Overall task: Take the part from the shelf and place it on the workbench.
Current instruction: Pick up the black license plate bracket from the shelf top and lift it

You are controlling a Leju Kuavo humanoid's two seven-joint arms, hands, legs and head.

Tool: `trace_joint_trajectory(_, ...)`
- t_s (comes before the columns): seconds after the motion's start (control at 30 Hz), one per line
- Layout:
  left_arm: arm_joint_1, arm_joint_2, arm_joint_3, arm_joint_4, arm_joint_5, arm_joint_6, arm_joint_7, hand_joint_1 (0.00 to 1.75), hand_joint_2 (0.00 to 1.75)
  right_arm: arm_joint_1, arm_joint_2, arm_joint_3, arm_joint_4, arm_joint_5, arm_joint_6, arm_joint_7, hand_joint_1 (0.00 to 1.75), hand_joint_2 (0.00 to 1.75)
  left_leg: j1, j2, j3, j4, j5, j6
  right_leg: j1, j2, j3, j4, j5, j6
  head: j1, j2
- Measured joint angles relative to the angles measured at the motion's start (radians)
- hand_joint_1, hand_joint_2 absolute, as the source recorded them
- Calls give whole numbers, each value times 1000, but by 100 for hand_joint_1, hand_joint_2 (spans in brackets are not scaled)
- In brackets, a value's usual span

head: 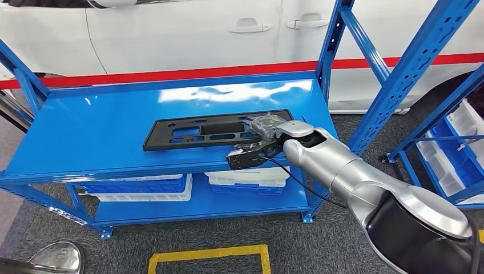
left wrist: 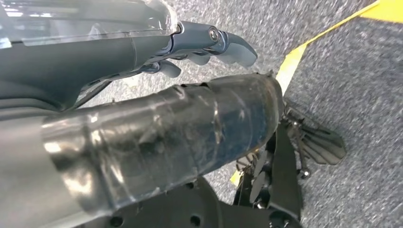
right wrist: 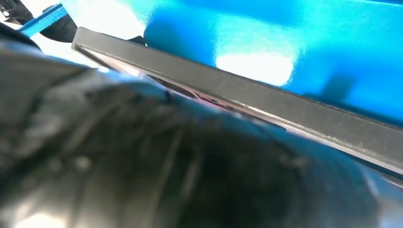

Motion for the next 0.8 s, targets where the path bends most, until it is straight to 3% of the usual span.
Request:
trace_joint_trajectory(0.2, 0, 1, 0, 0, 3, -7, 0, 0, 0, 0, 0, 0, 0, 0, 0, 0, 0, 0, 0, 0, -1, 1, -2, -20, -1, -2, 0, 1, 0, -1, 0, 0)
trace_joint_trajectory(0.33, 0, 1, 0, 0, 2, -12, 0, 0, 0, -5, 0, 0, -1, -1, 0, 0, 0, 0, 2, 2, 16, -33, 13, 1, -4, -6, 11, -14, 3, 11, 1, 0)
trace_joint_trajectory(0.4, 0, -2, 0, 0, 2, -13, 0, 0, 0, -9, -2, 0, -1, -2, -1, 0, 0, 0, 9, 8, 34, -64, 28, 7, -3, -7, -10, 38, -32, 16, 3, 0)
trace_joint_trajectory(0.47, 0, -3, 0, 0, 1, -14, -1, 0, 0, -8, -4, 0, 0, -3, 0, 0, 0, 0, 9, 11, 36, -66, 28, 8, -8, -7, -69, 156, -87, 25, 4, 0)
trace_joint_trajectory(0.5, 0, -4, 0, 0, 2, -15, -3, 0, 0, -5, -5, 0, 0, -3, 0, 0, 0, 0, 10, 10, 36, -63, 25, 6, -11, -7, -94, 203, -99, 30, 4, 0)
trace_joint_trajectory(0.53, 0, -4, 0, 0, 2, -15, -5, 0, 0, -1, -6, 0, 1, -3, 1, 0, 0, 0, 12, 10, 36, -58, 21, 2, -16, -8, -107, 222, -94, 36, 4, 0)
trace_joint_trajectory(0.57, 0, -4, 0, 0, 3, -15, -7, 0, 0, 0, -7, 0, 1, -3, 1, 0, 0, 0, 15, 8, 36, -50, 15, -3, -20, -9, -97, 197, -68, 41, 4, 0)
trace_joint_trajectory(0.63, 1, -4, 0, 0, 3, -15, -11, 0, 0, 1, -9, 0, 2, -3, 1, 0, 0, 0, 23, 5, 33, -27, -3, -19, -27, -10, -47, 88, -7, 51, 4, 0)
trace_joint_trajectory(0.7, 1, -1, 1, 0, 4, -15, -13, 0, 0, 2, -10, 0, 3, -3, 1, 0, 0, 0, 23, 3, 24, -3, -20, -38, -26, -6, -20, 26, 7, 43, 4, 0)
trace_joint_trajectory(0.8, 0, -2, 1, 0, 4, -15, -14, 0, 0, 3, -12, 0, 5, -3, 1, 0, 0, 0, 23, 1, 20, 2, -27, -56, -18, 0, -24, 29, -5, 7, 1, 0)
